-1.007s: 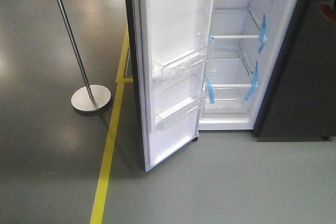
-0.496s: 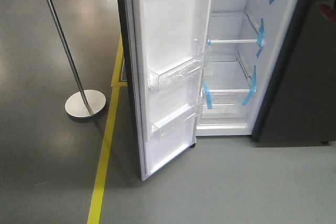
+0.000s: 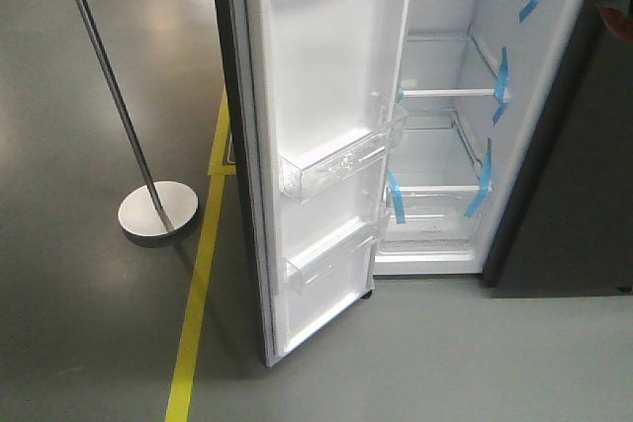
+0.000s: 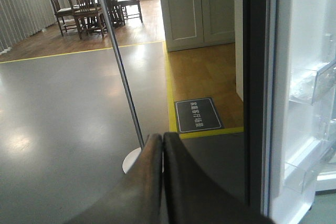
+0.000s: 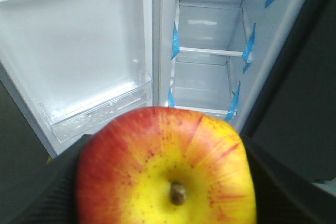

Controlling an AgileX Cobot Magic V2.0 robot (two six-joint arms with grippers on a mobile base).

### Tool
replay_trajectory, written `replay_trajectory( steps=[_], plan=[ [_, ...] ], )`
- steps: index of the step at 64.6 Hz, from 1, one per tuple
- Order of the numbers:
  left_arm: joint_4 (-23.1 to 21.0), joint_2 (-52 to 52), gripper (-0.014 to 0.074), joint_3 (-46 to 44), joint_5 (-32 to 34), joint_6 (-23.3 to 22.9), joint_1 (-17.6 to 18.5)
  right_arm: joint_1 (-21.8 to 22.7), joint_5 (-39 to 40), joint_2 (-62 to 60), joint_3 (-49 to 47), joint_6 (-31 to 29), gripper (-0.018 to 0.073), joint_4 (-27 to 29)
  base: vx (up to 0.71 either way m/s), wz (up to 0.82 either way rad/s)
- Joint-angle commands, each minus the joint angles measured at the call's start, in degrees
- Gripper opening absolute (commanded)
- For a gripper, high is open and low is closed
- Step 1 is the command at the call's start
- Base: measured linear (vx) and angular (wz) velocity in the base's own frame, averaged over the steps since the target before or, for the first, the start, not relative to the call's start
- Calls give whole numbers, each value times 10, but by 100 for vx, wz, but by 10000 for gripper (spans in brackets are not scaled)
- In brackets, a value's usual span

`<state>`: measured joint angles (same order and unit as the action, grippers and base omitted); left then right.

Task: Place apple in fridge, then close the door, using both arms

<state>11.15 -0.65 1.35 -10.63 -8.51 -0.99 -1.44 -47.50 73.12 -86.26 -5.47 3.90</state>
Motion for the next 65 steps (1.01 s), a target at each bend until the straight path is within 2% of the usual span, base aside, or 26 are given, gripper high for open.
replay_trajectory(
  steps=[1, 65],
  plan=[
    [-5, -9, -6, -10, 39, -2, 4, 2, 42, -15, -17, -4, 149, -1, 16, 3],
    [-5, -9, -6, -10, 39, -2, 4, 2, 42, -15, -17, -4, 149, -1, 14, 0]
  ],
)
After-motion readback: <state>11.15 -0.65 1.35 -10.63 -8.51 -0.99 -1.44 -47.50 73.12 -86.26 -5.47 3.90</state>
